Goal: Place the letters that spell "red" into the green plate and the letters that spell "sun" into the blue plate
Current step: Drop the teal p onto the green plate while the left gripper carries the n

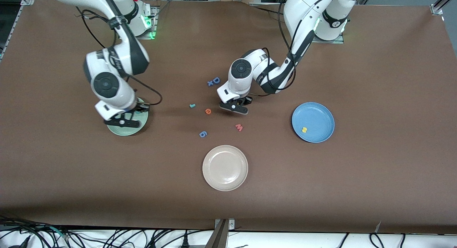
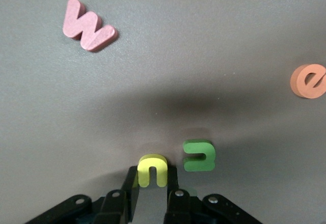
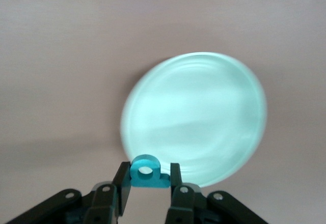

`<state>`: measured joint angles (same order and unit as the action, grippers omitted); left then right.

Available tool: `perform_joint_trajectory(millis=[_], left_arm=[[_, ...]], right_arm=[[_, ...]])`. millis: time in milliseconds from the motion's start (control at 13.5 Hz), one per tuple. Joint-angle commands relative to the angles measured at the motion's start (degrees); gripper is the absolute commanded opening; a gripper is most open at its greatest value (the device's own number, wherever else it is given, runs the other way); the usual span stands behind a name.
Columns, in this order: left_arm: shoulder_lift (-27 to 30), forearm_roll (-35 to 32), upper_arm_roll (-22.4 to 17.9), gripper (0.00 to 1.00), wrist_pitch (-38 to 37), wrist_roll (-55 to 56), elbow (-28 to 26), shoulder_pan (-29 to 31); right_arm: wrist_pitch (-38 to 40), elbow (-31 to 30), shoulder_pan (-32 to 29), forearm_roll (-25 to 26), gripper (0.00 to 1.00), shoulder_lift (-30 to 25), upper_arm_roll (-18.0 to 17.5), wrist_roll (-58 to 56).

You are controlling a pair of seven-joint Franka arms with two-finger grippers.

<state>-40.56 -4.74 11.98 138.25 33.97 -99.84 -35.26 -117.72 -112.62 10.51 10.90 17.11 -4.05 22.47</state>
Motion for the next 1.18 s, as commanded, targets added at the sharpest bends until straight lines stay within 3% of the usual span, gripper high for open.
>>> perform_joint_trajectory(millis=[0,148,221,517,738,812,886,960,1107], left_arm=[[1.8,-1.2,-0.4,0.0,-1.2,-0.6,0.1,0.4],[4.3,-1.2,-0.2,0.0,-5.5,-2.4,0.6,2.0],[5.0,-1.2,-0.1,0.0,-7.0,-4.5,0.6,3.4],[8.8,-0.8,-0.1,0.0,-15.7,-16.6,0.6,9.1],[10.1,-0.8,-0.1,0.0,-21.7,-27.9,0.4,14.2],[10.2,-1.0,-0.1,0.0,-22.4,-31.1,0.4,15.7],[10.2,-1.2,-0.2,0.01,-22.4,-33.7,0.0,17.0],[9.7,-1.2,-0.6,0.01,-22.1,-35.3,-0.1,18.1],[8.3,-7.9,-0.5,0.03,-20.9,-37.3,-0.6,21.1]], right_arm=[[1.4,-1.1,-0.1,-3.6,0.26,-0.9,6.4,-12.5],[-0.3,-1.4,-0.7,-10.5,0.26,2.4,11.1,-23.4],[-2.0,-1.5,-1.5,-12.3,0.26,4.3,11.6,-26.7],[-10.3,-4.7,-2.8,-12.7,0.26,8.9,11.6,-30.0],[-11.0,-4.9,-2.9,-12.7,0.3,10.0,11.6,-31.0],[-11.0,-4.9,-2.9,-12.7,0.45,10.1,11.6,-31.0],[-10.9,-4.9,-2.9,-12.7,0.77,10.1,11.6,-31.0],[-10.7,-4.8,-2.9,-12.7,0.98,10.0,11.6,-31.0],[-8.5,-4.3,-2.9,-12.7,0.98,7.6,11.3,-29.9]])
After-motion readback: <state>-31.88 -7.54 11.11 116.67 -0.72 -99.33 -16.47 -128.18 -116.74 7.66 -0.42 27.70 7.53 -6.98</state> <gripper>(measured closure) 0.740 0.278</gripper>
